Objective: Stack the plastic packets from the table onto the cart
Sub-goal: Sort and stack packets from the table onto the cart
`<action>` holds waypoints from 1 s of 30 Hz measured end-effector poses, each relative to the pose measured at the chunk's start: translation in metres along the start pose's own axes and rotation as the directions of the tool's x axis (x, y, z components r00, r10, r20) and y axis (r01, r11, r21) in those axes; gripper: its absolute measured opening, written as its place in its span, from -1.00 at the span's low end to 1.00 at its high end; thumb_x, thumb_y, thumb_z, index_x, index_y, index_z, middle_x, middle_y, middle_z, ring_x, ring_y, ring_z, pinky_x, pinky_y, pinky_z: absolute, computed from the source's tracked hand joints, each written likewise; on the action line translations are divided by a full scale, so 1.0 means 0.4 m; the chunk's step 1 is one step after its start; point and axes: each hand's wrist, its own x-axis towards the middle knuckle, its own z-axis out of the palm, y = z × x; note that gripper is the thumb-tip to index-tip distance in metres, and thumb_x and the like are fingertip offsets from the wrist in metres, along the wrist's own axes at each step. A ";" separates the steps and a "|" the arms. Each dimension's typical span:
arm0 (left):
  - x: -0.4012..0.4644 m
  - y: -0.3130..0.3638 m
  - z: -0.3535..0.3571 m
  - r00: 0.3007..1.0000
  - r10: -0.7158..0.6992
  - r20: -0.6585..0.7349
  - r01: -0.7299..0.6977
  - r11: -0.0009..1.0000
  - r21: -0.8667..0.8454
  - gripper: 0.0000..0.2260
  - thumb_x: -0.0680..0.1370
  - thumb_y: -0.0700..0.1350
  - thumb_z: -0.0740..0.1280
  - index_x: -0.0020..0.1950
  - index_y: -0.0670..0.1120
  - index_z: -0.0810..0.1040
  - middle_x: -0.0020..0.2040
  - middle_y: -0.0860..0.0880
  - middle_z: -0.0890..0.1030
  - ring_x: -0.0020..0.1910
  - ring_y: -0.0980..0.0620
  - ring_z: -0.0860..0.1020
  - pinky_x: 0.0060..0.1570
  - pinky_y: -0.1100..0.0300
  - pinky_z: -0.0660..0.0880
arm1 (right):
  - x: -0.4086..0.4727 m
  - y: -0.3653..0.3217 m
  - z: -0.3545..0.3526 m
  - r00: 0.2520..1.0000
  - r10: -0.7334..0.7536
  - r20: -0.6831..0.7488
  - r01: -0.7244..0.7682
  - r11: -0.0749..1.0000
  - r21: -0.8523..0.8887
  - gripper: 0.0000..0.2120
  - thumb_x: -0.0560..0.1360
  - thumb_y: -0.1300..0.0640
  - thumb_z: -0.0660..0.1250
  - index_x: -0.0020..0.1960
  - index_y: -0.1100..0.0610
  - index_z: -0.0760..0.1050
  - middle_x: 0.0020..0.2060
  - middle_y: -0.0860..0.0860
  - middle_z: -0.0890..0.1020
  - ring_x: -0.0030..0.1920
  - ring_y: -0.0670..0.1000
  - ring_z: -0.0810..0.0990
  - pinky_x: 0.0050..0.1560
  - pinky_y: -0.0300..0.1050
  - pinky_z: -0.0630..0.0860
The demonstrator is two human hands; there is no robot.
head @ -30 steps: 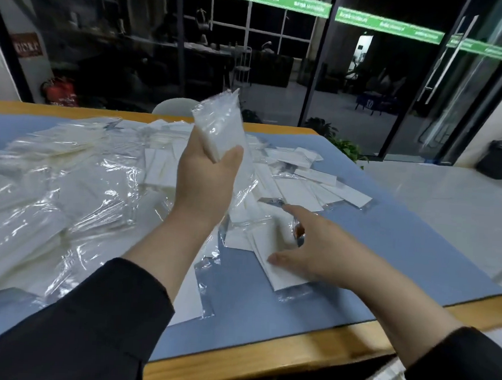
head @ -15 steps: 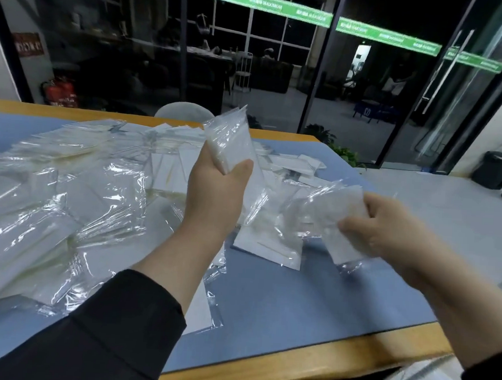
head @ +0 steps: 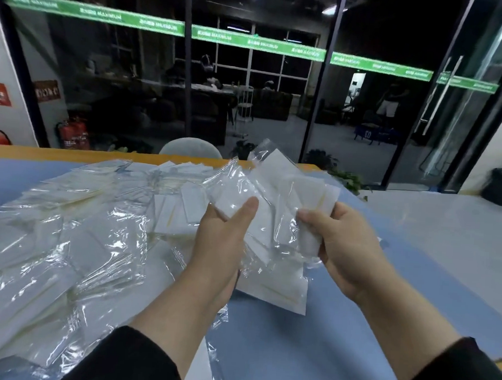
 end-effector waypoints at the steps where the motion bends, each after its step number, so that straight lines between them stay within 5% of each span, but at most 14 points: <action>1: 0.003 0.000 0.000 1.000 -0.002 -0.004 0.002 1.000 -0.017 -0.76 0.60 -0.04 0.41 0.25 -0.04 0.57 0.12 -0.08 0.72 0.13 -0.11 0.68 0.22 -0.18 0.57 | 0.002 0.008 0.008 1.000 0.012 0.028 -0.011 0.999 -0.048 -0.89 0.57 0.25 0.37 0.06 0.16 0.65 -0.08 0.11 0.74 -0.08 0.19 0.72 0.00 0.16 0.65; 7: 0.026 -0.009 -0.015 0.997 -0.051 -0.063 0.048 0.998 -0.051 -0.65 0.52 0.11 0.49 0.23 0.00 0.57 0.10 -0.10 0.72 0.11 -0.14 0.69 0.20 -0.21 0.57 | 0.007 0.021 0.009 0.977 0.038 0.210 0.026 0.955 -0.295 -0.90 0.57 0.22 0.37 0.04 0.24 0.61 -0.07 0.32 0.66 -0.17 0.14 0.62 -0.01 0.19 0.58; 13: 0.038 -0.009 -0.023 0.991 -0.057 -0.125 0.055 0.998 -0.020 -0.77 0.55 0.09 0.46 0.12 0.02 0.60 0.01 -0.01 0.74 0.05 -0.06 0.70 0.20 -0.16 0.59 | 0.022 0.008 -0.020 0.992 -0.010 0.122 0.027 0.991 -0.134 -0.89 0.56 0.24 0.36 -0.05 0.14 0.67 -0.09 0.19 0.73 -0.07 0.23 0.71 0.15 0.25 0.60; 18: 0.025 -0.005 -0.012 0.994 -0.061 -0.094 0.054 0.995 -0.080 -0.55 0.48 0.17 0.51 0.21 -0.07 0.55 0.09 -0.08 0.72 0.13 -0.23 0.67 0.24 -0.26 0.53 | 0.014 0.004 -0.010 0.973 0.027 0.228 0.038 0.960 -0.276 -0.94 0.56 0.24 0.36 0.01 0.16 0.61 -0.25 0.06 0.66 -0.25 0.07 0.60 -0.13 0.02 0.55; 24: 0.026 -0.002 -0.017 0.994 -0.059 -0.096 0.051 0.995 -0.081 -0.74 0.54 -0.05 0.49 0.18 -0.07 0.58 0.03 -0.14 0.73 0.03 -0.17 0.71 0.14 -0.29 0.59 | 0.006 0.007 -0.010 0.943 0.079 0.324 0.062 0.913 -0.404 -0.94 0.57 0.22 0.37 0.04 0.17 0.56 -0.31 -0.03 0.55 -0.32 -0.03 0.46 -0.28 -0.19 0.41; 27: 0.036 0.000 -0.032 0.974 -0.032 -0.223 0.022 0.999 -0.046 -0.73 0.49 0.02 0.53 0.02 -0.06 0.53 -0.04 -0.10 0.70 0.02 -0.13 0.69 0.17 -0.30 0.56 | 0.013 0.006 -0.026 0.966 0.031 0.258 0.078 0.913 -0.401 -0.90 0.54 0.23 0.42 0.02 0.08 0.62 -0.25 0.00 0.63 -0.29 0.02 0.56 -0.20 -0.04 0.50; 30: 0.039 0.004 -0.036 0.967 -0.002 -0.256 -0.008 0.999 -0.036 -0.78 0.51 0.01 0.50 0.03 -0.05 0.54 -0.07 -0.04 0.65 0.02 -0.11 0.66 0.14 -0.08 0.58 | 0.022 0.001 -0.055 0.990 -0.078 0.115 0.111 0.944 -0.312 -0.89 0.51 0.22 0.44 -0.02 0.03 0.67 -0.15 0.09 0.72 -0.18 0.16 0.68 -0.07 0.18 0.60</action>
